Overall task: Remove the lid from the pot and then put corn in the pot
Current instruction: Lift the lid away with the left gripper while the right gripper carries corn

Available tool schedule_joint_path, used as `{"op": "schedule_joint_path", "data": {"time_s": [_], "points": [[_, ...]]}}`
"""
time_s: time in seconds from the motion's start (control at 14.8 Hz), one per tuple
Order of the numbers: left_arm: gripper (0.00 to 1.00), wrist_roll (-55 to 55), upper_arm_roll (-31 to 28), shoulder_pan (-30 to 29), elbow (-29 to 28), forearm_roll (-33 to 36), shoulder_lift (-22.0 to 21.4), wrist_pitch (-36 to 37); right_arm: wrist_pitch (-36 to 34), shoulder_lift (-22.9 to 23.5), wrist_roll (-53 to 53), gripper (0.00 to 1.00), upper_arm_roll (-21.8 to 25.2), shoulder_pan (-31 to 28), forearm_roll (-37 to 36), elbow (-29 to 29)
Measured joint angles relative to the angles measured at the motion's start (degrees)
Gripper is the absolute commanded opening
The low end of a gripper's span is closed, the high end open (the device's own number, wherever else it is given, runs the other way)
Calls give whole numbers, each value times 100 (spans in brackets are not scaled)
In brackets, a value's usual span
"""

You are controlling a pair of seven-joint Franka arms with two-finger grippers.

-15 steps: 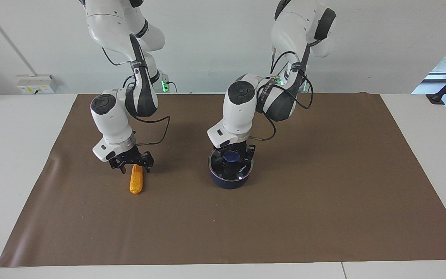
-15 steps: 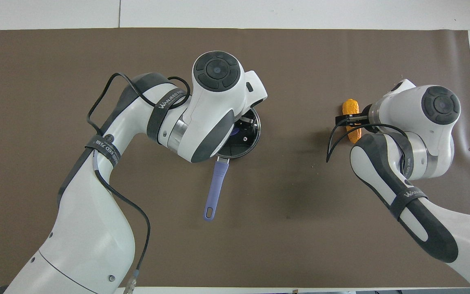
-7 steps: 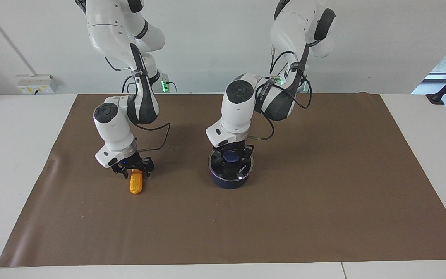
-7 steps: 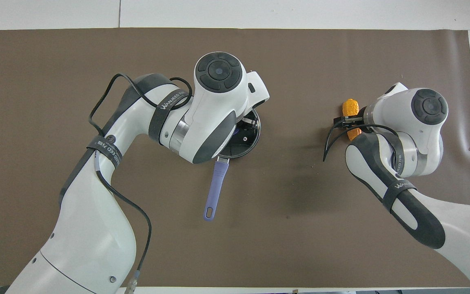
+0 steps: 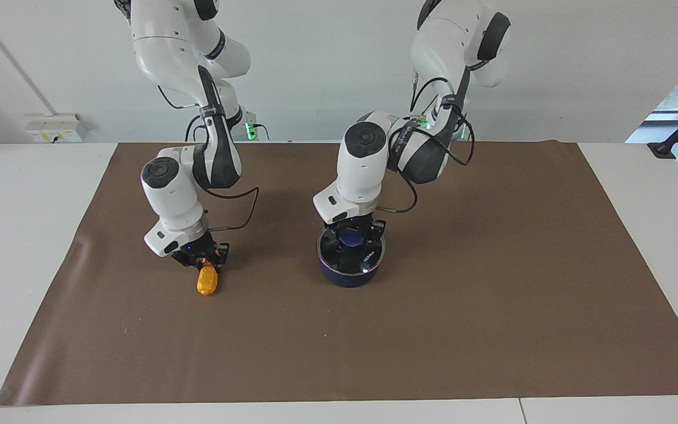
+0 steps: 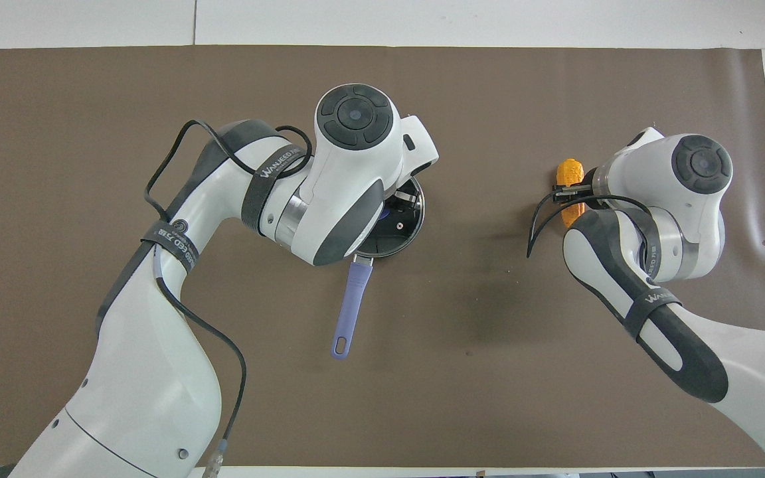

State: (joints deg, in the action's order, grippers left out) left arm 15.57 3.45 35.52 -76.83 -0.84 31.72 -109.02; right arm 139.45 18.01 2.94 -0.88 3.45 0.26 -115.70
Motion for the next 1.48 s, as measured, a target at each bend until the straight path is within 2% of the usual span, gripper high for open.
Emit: {"op": "schedule_joint_path", "data": {"time_s": [0.13, 0.34, 0.47, 0.74, 0.94, 1.08, 1.28, 1.48], "points": [[25, 0, -5, -2, 3, -73, -9, 1, -650, -4, 0, 0, -3, 9, 0, 395], [17, 0, -27, -23, 29, -287, -145, 19, -1965, -17, 0, 0, -7, 90, 1, 1384], [14, 4, -61, -74, 35, -406, -345, 209, -2408, -64, 44, 0, -13, 205, 13, 1728], [12, 26, -141, -445, 37, -529, -786, 719, -2430, -107, 1044, 0, -31, 808, 30, 1902], [8, -11, -182, -1136, 15, -529, -1004, 1354, -2292, -58, 1903, 0, -54, 1380, 33, 2065], [8, -200, -205, -1681, -54, -529, -1026, 1502, -2331, 180, 2512, 0, -65, 1736, 35, 2465], [8, -768, -220, -2464, -310, -528, -1046, 1508, -2366, 842, 3382, 0, -73, 2301, 35, 3240], [6, -1723, -235, -3243, -719, -512, -1158, 1260, -1992, 1273, 3956, 0, -72, 2812, 33, 3517]]}}
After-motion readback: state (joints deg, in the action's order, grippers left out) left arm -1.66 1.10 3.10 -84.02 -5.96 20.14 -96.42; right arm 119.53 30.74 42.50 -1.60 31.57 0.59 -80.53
